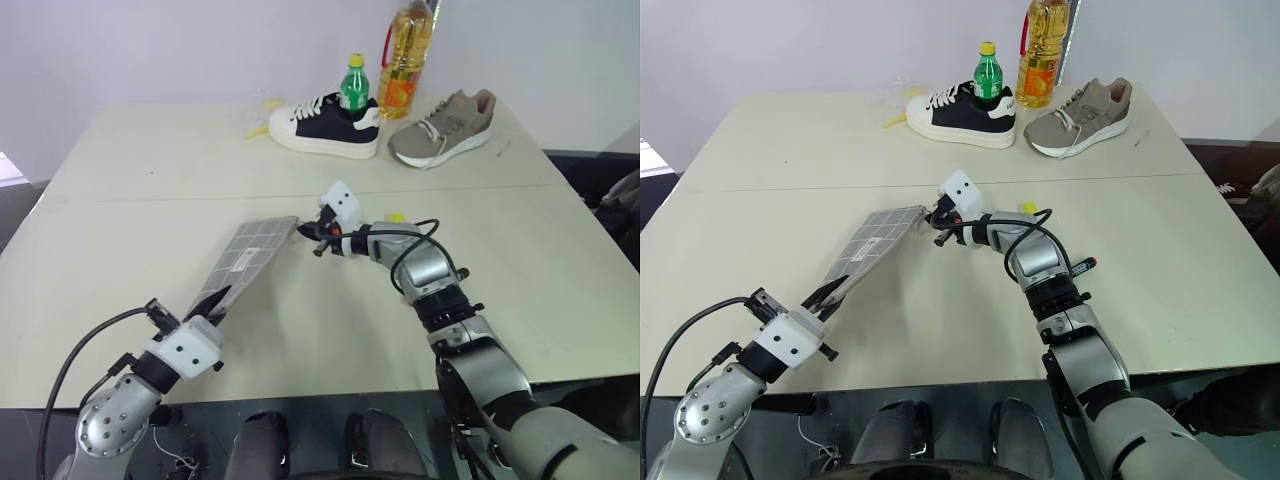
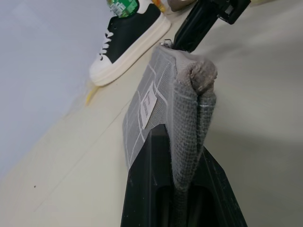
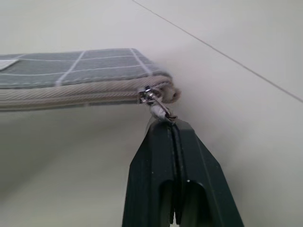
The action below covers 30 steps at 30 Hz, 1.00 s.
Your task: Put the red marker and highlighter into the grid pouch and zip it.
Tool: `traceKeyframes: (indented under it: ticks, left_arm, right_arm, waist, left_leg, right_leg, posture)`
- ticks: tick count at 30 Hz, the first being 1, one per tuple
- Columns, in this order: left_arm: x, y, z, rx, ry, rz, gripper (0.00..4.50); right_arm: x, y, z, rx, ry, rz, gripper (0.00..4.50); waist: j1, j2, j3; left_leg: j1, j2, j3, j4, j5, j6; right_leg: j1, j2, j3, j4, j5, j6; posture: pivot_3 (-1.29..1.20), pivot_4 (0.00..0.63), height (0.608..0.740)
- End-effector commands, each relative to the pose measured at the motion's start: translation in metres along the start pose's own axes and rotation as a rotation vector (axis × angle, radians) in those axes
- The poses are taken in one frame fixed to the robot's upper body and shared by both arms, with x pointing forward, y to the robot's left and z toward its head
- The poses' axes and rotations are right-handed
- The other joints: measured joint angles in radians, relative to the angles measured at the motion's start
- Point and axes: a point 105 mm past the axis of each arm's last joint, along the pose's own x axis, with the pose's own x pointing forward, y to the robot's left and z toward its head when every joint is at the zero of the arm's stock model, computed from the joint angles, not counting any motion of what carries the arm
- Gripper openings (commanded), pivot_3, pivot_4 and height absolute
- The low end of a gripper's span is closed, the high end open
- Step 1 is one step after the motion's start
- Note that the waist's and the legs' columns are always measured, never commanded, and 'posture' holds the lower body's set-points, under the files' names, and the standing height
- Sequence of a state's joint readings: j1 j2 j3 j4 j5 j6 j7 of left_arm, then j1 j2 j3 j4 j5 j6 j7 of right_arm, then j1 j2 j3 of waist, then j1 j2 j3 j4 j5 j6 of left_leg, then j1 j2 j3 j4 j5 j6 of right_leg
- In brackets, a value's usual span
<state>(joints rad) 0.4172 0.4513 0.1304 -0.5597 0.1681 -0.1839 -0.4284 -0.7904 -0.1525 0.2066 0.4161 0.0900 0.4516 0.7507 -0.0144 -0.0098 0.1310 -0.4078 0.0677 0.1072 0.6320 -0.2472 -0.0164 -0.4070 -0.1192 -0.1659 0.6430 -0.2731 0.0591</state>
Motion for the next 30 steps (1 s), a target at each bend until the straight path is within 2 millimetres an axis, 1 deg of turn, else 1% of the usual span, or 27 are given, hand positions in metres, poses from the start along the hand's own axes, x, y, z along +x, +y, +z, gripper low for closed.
traceKeyframes:
  ticks: [1, 7, 12, 15, 19, 22, 25, 30]
  left_arm:
    - [0.005, -0.001, 0.007, 0.021, -0.027, 0.014, 0.0]
    - [0.02, -0.006, 0.005, 0.009, -0.032, 0.026, 0.0]
    - [0.032, -0.009, 0.006, -0.002, -0.047, 0.03, 0.0]
    - [0.041, -0.011, 0.006, -0.008, -0.054, 0.032, 0.0]
    - [0.049, -0.013, 0.007, -0.024, -0.068, 0.037, 0.0]
    - [0.063, -0.018, 0.01, -0.041, -0.09, 0.034, 0.0]
    - [0.071, -0.019, 0.011, -0.055, -0.107, 0.037, 0.0]
    - [0.081, -0.019, 0.012, -0.063, -0.12, 0.044, 0.0]
  right_arm:
    - [-0.004, 0.01, 0.016, -0.123, -0.026, 0.037, 0.03]
    - [-0.014, 0.032, 0.017, -0.344, 0.009, 0.14, 0.03]
    - [-0.02, 0.047, 0.02, -0.409, 0.0, 0.212, 0.03]
    - [-0.026, 0.063, 0.025, -0.462, -0.018, 0.287, 0.03]
    - [-0.032, 0.078, 0.027, -0.513, -0.028, 0.359, 0.03]
    - [-0.04, 0.095, 0.03, -0.563, -0.042, 0.443, 0.03]
    - [-0.044, 0.103, 0.029, -0.594, -0.034, 0.477, 0.03]
    - [-0.045, 0.105, 0.029, -0.613, -0.026, 0.484, 0.03]
  waist:
    - [0.001, 0.0, 0.0]
    - [0.002, 0.0, 0.0]
    - [0.0, 0.0, 0.0]
    - [0.002, -0.001, 0.0]
    - [0.003, -0.001, -0.001]
    - [0.007, -0.001, -0.001]
    - [0.004, -0.002, -0.001]
    - [0.002, -0.002, -0.001]
  left_leg:
    - [0.0, 0.0, 0.0, 0.0, 0.0, 0.0]
    - [0.0, 0.0, 0.0, 0.0, 0.0, 0.0]
    - [0.0, 0.0, 0.0, 0.0, 0.0, 0.0]
    - [0.0, 0.0, 0.0, 0.0, 0.0, 0.0]
    - [0.0, 0.0, 0.0, 0.0, 0.0, 0.0]
    - [0.0, -0.001, -0.001, 0.001, 0.0, 0.0]
    - [0.0, -0.001, -0.001, 0.001, 0.0, 0.0]
    - [0.001, 0.0, -0.001, 0.001, 0.0, 0.0]
  right_leg:
    - [0.0, 0.0, 0.0, 0.0, 0.0, 0.0]
    - [0.0, 0.0, 0.0, 0.0, 0.0, 0.0]
    - [0.0, 0.0, 0.0, 0.0, 0.0, 0.0]
    - [0.0, 0.0, 0.0, 0.0, 0.0, 0.0]
    - [0.001, 0.0, 0.0, 0.0, 0.0, 0.0]
    - [0.001, -0.001, 0.0, 0.0, 0.0, 0.0]
    - [0.001, 0.0, 0.0, 0.0, 0.0, 0.0]
    - [0.001, 0.0, 0.0, 0.001, 0.0, 0.0]
  posture:
    - [0.0, 0.15, 0.702]
    - [0.0, 0.15, 0.702]
    - [0.0, 0.15, 0.702]
    - [0.0, 0.15, 0.702]
    - [0.0, 0.15, 0.702]
    - [0.0, 0.15, 0.702]
    - [0.0, 0.15, 0.702]
    - [0.0, 0.15, 0.702]
